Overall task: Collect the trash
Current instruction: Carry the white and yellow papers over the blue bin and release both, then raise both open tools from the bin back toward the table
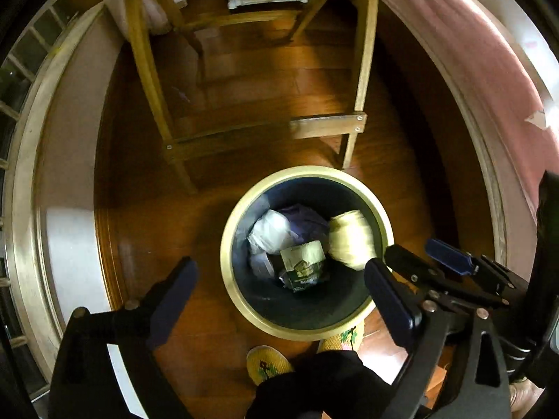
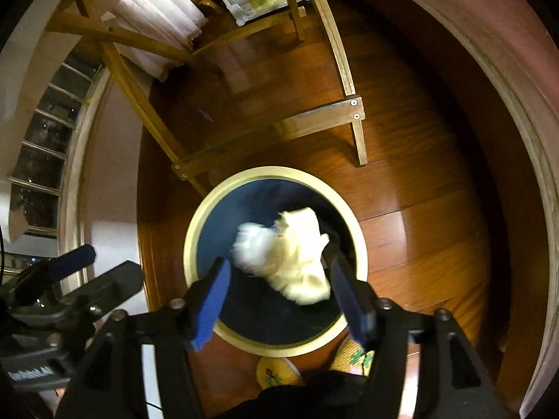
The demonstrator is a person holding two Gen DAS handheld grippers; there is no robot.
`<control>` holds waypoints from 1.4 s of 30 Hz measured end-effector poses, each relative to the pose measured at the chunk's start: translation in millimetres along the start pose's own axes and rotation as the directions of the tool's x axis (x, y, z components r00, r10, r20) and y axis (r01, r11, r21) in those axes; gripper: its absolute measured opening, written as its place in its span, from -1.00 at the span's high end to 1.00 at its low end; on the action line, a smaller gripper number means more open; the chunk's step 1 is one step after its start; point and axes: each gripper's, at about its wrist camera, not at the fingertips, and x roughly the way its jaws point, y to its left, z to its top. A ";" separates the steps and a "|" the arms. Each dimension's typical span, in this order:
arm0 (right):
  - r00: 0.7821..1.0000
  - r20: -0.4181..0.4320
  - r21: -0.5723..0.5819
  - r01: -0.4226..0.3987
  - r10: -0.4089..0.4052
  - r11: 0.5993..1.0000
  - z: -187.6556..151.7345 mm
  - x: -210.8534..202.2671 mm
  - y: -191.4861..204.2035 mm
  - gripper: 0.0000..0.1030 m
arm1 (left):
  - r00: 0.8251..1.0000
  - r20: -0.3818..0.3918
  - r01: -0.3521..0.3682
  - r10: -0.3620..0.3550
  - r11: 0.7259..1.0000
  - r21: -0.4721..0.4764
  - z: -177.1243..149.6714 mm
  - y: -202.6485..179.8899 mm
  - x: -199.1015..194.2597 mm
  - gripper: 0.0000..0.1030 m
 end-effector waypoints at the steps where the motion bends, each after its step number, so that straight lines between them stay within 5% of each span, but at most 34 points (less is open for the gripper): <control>1: 1.000 0.001 -0.005 0.002 -0.002 1.000 -0.1 -0.9 0.4 -0.23 | 1.000 0.007 -0.006 0.006 1.000 -0.003 -0.3 1.3 -1.6 -0.85; 13: 1.000 0.015 -0.039 -0.005 0.005 0.999 9.8 -42.0 17.3 -0.24 | 0.994 0.103 -0.018 0.021 0.999 -0.034 -2.1 5.6 -64.9 -0.85; 27: 0.999 0.054 -0.090 -0.003 0.007 0.996 11.9 -184.7 72.5 -0.24 | 0.982 0.187 0.017 -0.014 1.000 -0.016 1.3 1.4 -235.2 -0.85; 34: 0.992 0.127 -0.130 0.005 0.011 0.991 15.9 -267.1 106.7 -0.24 | 0.967 0.252 0.039 -0.043 0.999 0.021 4.8 2.6 -323.3 -0.85; 42: 0.969 0.247 -0.125 0.034 -0.002 0.992 32.7 -346.3 135.2 -0.24 | 0.929 0.367 0.017 -0.048 0.996 0.087 14.3 0.2 -405.4 -0.85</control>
